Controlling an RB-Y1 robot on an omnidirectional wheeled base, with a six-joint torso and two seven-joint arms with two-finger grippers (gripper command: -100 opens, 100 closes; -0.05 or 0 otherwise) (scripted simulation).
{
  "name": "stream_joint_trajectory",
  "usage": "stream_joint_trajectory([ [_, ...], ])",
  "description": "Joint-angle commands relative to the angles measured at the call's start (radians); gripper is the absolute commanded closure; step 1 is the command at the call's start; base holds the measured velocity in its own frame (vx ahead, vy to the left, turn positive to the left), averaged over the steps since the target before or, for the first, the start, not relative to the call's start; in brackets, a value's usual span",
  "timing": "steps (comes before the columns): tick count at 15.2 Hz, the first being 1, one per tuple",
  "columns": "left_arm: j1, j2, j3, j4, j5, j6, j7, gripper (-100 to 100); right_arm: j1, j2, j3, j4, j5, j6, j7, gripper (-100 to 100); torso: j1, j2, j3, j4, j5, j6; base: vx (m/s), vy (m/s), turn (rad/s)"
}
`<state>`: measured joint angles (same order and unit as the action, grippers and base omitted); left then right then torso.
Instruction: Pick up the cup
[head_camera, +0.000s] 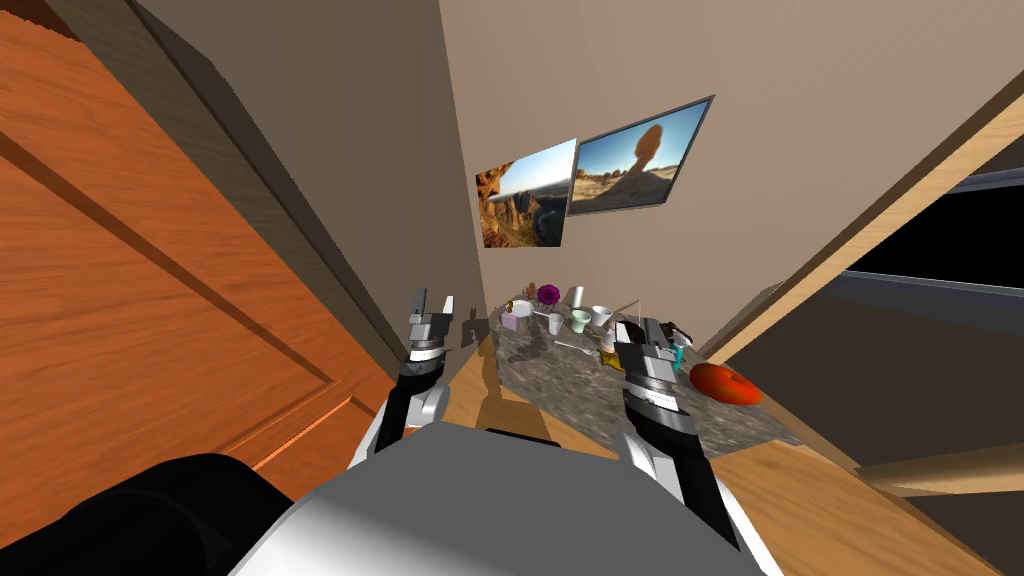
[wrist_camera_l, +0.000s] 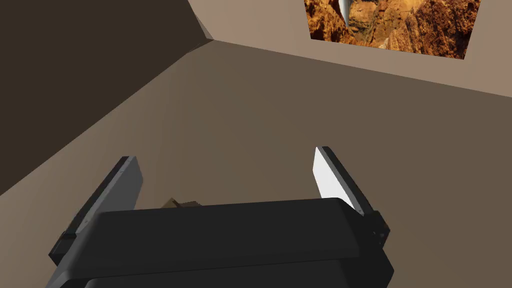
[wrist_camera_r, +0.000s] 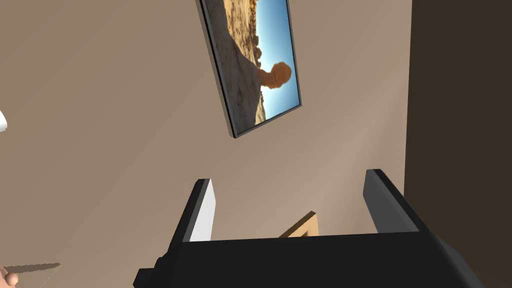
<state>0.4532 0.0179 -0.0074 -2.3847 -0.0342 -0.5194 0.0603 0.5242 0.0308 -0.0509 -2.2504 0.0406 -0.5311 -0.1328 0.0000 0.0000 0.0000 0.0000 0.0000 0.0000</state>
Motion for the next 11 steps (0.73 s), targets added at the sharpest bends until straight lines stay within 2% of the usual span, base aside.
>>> stream_joint_trajectory([
  [1, 0.0, 0.0, 0.0, 0.0, 0.0, 0.0, 0.0, 0, -0.001, -0.043, -0.001, 0.01, 0.005, -0.002, 0.001, -100, 0.0, 0.0, 0.0, 0.0, 0.0, 0.0, -0.003, 0.004, 0.018],
  [11, 0.0, 0.0, 0.0, 0.0, 0.0, 0.0, 0.0, 0, -0.014, -0.252, -0.007, 0.094, 0.046, -0.015, 0.011, -100, 0.001, 0.0, 0.0, 0.0, 0.0, 0.0, -0.007, 0.015, 0.043],
])
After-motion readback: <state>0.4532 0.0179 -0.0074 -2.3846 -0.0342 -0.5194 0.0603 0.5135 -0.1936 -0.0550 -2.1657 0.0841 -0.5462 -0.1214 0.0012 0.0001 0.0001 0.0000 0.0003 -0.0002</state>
